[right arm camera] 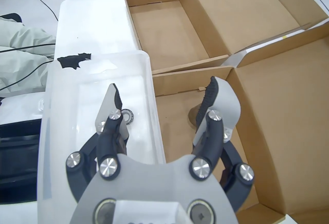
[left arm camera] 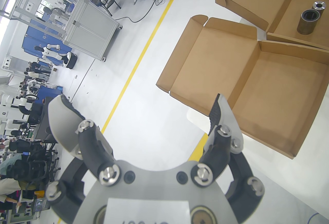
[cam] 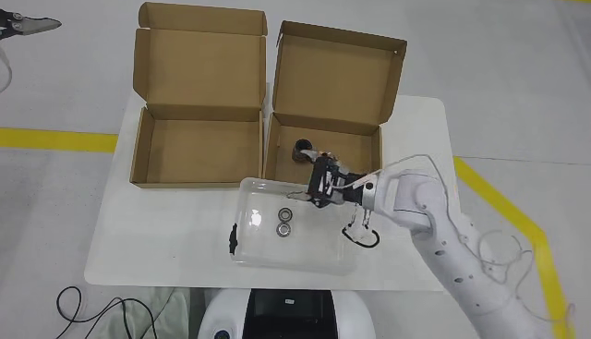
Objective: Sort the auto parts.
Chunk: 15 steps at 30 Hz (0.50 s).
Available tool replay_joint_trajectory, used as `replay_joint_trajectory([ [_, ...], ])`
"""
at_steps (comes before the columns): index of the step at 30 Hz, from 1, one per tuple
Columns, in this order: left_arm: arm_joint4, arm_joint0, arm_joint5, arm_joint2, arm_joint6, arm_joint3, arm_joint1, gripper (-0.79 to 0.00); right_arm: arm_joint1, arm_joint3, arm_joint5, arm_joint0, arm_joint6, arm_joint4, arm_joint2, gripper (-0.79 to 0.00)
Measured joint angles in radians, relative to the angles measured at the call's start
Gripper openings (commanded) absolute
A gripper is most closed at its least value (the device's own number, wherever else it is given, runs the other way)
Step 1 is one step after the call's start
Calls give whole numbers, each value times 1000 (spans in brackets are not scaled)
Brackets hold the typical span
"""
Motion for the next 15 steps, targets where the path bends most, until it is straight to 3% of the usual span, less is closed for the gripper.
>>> replay_joint_trajectory([
  [2,0,0,0,0,0,0,0,0,1,-23,9,-22,-6,-22,-10,-175],
  [5,0,0,0,0,0,0,0,0,3,-45,11,-49,-15,-48,-29,0],
  [15,0,0,0,0,0,0,0,0,4,-55,4,-65,-40,-45,-37,0],
])
